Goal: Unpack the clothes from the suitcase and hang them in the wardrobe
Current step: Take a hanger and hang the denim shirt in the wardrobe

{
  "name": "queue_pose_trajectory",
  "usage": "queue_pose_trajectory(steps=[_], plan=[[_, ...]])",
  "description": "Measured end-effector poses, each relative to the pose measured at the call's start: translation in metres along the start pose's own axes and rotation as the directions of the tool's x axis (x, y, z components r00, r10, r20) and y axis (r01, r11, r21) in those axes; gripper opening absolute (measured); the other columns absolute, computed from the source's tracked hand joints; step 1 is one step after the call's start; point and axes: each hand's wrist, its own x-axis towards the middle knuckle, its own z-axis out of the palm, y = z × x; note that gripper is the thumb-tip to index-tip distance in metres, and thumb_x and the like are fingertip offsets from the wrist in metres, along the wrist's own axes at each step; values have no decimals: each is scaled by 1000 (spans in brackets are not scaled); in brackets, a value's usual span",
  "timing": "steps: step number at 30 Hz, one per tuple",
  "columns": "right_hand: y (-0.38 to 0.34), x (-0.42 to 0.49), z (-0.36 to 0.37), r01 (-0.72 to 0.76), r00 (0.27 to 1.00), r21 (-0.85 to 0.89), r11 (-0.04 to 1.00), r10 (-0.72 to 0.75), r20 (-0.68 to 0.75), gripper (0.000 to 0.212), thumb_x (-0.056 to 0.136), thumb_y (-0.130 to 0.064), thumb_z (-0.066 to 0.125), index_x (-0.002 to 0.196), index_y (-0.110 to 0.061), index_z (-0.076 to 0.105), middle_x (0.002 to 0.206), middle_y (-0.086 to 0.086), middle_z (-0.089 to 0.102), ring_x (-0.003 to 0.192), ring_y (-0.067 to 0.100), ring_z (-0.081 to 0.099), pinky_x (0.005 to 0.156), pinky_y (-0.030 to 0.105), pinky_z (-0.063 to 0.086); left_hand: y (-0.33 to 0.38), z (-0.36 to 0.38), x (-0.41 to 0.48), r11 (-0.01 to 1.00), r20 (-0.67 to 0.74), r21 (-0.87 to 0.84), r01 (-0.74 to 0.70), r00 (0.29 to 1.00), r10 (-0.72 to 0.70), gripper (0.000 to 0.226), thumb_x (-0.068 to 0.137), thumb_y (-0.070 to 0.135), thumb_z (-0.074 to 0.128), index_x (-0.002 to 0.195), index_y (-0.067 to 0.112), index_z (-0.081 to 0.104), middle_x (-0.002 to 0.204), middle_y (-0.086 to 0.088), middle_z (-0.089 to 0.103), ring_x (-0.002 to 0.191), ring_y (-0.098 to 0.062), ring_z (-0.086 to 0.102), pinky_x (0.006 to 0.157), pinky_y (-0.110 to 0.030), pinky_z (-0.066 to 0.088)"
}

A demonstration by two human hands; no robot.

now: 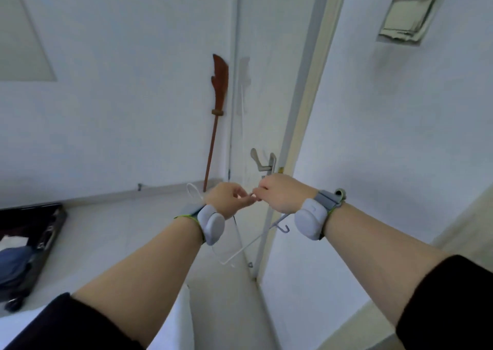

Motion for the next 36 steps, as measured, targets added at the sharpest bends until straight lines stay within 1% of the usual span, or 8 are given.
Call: queue_pose_trajectory(steps=[5,9,12,15,19,24,30,36], plan=[[-34,76,-3,90,996,52,995,-88,-33,41,101,-26,36,93,5,61,66,7,45,60,19,41,50,30,25,-50,-39,40,963,-98,-223,153,979,-178,26,84,42,65,91,17,60,75,3,56,75,-15,52,71,-25,41],[-48,138,1,174,984,51,983,-172,-43,39,100,-23,37,70,-2,49,62,5,40,60,20,39,54,35,19,-88,-61,73,841,-85,-457,288,927,-364,26,88,20,60,113,12,61,95,-6,59,87,-20,54,82,-31,46],[-54,174,4,227,974,51,973,-226,-35,41,100,-24,38,61,-12,37,62,4,39,60,19,38,57,32,25,-99,-74,90,601,-59,-728,329,844,-533,17,91,6,51,104,10,61,84,-6,57,79,-18,51,73,-29,45],[-58,218,0,310,951,92,946,-310,-12,38,101,-28,36,72,-6,47,69,5,44,67,21,42,63,31,29,-116,-95,116,307,-37,-922,235,738,-674,15,96,6,44,86,9,54,76,-5,56,68,-15,50,63,-24,43],[-61,285,-16,447,890,107,888,-454,47,37,101,-30,35,90,-1,55,78,6,50,71,21,45,60,30,30,-142,-131,155,125,-52,-989,78,614,-788,30,98,5,40,70,3,50,63,-5,56,61,-13,50,48,-17,43],[-78,346,-22,536,825,104,838,-546,147,26,101,-26,34,89,-10,50,70,0,46,55,9,39,52,20,30,-178,-170,177,81,-99,-995,-57,551,-829,33,98,7,43,65,8,48,33,4,50,29,-4,50,35,-12,38],[-130,435,-3,585,748,53,810,-563,352,26,101,-24,32,94,-11,54,66,-2,49,64,24,57,56,25,41,-236,-208,194,88,-138,-988,-130,443,-886,24,99,9,43,76,12,49,66,-2,56,46,-7,58,43,-14,43],[-202,516,20,718,668,-95,690,-643,375,34,101,-29,34,96,-5,57,81,8,55,65,20,48,62,28,37,-291,-251,230,100,-164,-982,-158,475,-864,18,96,4,48,82,14,48,62,-5,62,39,-9,58,47,-18,48]])
